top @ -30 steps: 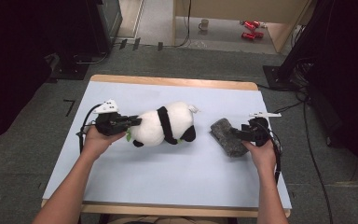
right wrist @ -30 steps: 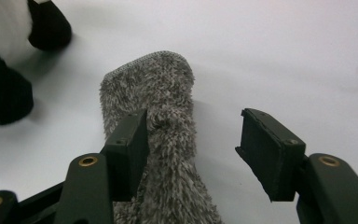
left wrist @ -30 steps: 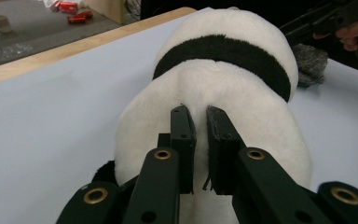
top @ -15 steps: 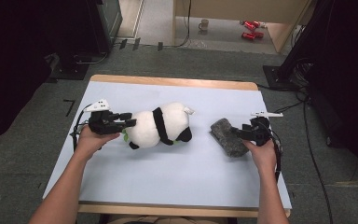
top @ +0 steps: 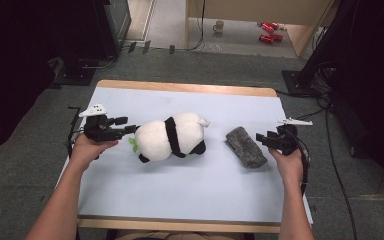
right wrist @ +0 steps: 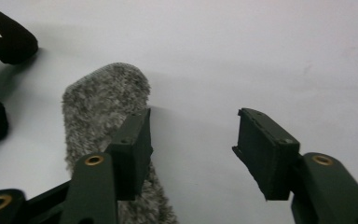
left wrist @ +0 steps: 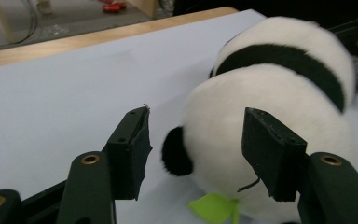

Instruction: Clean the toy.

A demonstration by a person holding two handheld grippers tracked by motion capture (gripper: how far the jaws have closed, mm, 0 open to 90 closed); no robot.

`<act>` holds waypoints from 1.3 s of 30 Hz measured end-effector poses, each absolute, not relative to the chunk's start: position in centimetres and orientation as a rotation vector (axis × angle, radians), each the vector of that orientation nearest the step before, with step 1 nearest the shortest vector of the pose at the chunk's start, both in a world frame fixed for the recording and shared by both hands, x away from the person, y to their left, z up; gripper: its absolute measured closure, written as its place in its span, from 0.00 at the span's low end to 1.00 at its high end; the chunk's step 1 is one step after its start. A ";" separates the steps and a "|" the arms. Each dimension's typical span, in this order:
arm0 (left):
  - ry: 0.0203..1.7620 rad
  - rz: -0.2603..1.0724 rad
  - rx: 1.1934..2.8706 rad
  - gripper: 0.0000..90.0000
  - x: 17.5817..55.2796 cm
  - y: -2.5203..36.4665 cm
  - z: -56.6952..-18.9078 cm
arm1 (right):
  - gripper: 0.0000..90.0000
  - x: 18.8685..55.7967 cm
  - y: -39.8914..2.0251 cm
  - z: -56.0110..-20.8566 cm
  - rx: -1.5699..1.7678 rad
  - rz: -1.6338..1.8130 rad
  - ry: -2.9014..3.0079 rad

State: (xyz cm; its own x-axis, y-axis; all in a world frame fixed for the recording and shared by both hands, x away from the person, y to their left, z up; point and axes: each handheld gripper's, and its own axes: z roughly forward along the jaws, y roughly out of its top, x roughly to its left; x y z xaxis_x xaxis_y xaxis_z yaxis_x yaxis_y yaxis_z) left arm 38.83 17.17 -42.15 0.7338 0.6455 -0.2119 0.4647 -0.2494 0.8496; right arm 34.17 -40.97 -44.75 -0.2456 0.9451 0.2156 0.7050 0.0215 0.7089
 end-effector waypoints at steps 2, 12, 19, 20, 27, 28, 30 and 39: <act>0.879 0.209 1.891 0.47 39.0 17.7 -42.6 | 0.53 34.2 -41.4 -45.1 1.691 1.053 1.984; 0.958 0.211 1.956 0.44 39.7 18.8 -44.5 | 0.53 34.5 -42.3 -46.2 1.677 1.006 1.958; 1.023 0.250 2.025 0.42 40.2 19.6 -46.0 | 0.50 34.8 -42.3 -47.1 1.723 0.957 1.965; 1.032 0.249 2.030 0.42 40.2 19.7 -46.3 | 0.50 34.9 -42.4 -47.3 1.729 0.947 1.962; 1.097 0.274 2.108 0.42 40.5 20.3 -48.4 | 0.47 35.1 -42.5 -48.3 1.764 0.873 1.962; 1.100 0.273 2.111 0.42 40.5 20.3 -48.5 | 0.46 35.2 -42.6 -48.5 1.764 0.859 1.965; 1.086 0.286 2.112 0.42 40.5 20.5 -48.6 | 0.47 35.2 -42.6 -48.7 1.767 0.851 1.963; 0.988 0.385 2.191 0.37 40.1 19.9 -48.9 | 0.44 34.7 -42.1 -49.4 1.654 0.824 1.969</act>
